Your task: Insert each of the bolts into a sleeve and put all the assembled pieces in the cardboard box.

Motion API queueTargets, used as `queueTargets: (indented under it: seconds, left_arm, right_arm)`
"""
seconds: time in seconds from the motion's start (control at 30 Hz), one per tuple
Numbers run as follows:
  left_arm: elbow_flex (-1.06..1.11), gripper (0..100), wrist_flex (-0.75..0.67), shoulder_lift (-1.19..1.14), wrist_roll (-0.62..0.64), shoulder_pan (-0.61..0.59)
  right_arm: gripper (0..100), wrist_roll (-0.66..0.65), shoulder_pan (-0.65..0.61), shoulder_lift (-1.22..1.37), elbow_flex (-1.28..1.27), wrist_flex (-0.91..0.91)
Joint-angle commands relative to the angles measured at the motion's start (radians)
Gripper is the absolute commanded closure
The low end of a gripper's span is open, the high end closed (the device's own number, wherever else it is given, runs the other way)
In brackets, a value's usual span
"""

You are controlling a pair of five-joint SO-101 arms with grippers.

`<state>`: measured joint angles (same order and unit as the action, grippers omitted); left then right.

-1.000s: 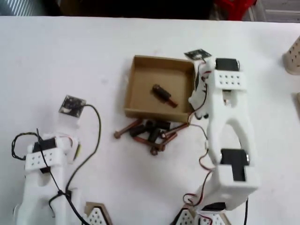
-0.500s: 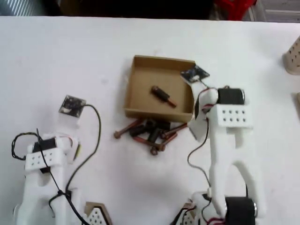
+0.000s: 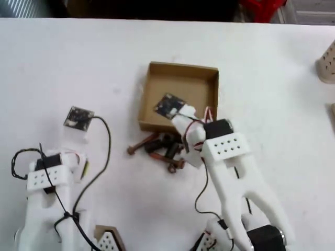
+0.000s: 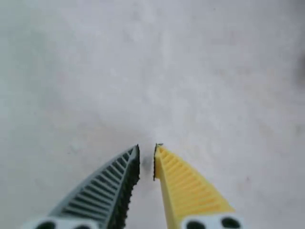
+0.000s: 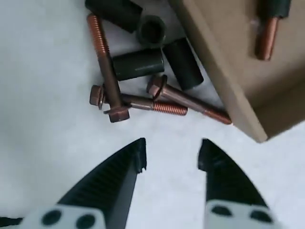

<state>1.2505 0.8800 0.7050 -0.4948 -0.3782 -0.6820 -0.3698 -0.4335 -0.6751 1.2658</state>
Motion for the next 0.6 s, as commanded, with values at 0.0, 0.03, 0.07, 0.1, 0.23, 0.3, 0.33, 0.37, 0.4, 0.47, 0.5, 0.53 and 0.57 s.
queueTargets:
  seconds: [0.0, 0.03, 0.07, 0.1, 0.23, 0.3, 0.33, 0.37, 0.4, 0.47, 0.5, 0.53, 0.57]
  left_arm:
    - [-0.046, 91, 0.005, -0.004, -0.011, -0.010]
    - [-0.046, 91, 0.005, -0.004, -0.011, -0.010]
    - [-0.046, 91, 0.005, -0.004, -0.011, -0.010]
    - [-0.046, 91, 0.005, -0.004, -0.011, -0.010]
    - [-0.046, 91, 0.003, -0.004, -0.011, -0.010]
    - [-0.046, 91, 0.003, -0.004, -0.011, -0.010]
    - [-0.046, 91, 0.002, -0.004, -0.011, -0.010]
    - [-0.046, 91, 0.002, -0.004, -0.011, -0.010]
    - [-0.046, 91, 0.002, -0.004, -0.011, -0.010]
    - [-0.046, 91, 0.002, -0.004, -0.011, -0.010]
    - [-0.046, 91, 0.002, -0.004, -0.011, -0.010]
    - [-0.046, 91, 0.002, -0.004, -0.011, -0.010]
    - [-0.046, 91, 0.002, -0.004, -0.011, -0.010]
  right_arm:
    - [79.8, -0.129, -0.041, -0.031, 0.000, -0.050]
    - [82.3, -0.163, -0.042, -0.025, -0.003, -0.065]
    - [85.3, -0.193, -0.044, -0.016, -0.006, -0.082]
    - [88.5, -0.216, -0.044, 0.001, -0.008, -0.105]
    - [98.5, -0.285, -0.042, 0.116, -0.003, -0.174]
    - [95.7, -0.318, -0.042, 0.180, 0.005, -0.203]
    - [94.4, -0.324, -0.038, 0.211, 0.015, -0.211]
    - [93.5, -0.325, -0.033, 0.237, 0.031, -0.216]
    - [92.8, -0.328, -0.028, 0.262, 0.048, -0.216]
    - [92.5, -0.328, -0.013, 0.298, 0.091, -0.216]
    - [92.5, -0.328, -0.008, 0.314, 0.110, -0.216]
    - [92.5, -0.328, -0.007, 0.331, 0.132, -0.216]
    - [92.5, -0.328, -0.007, 0.344, 0.149, -0.216]
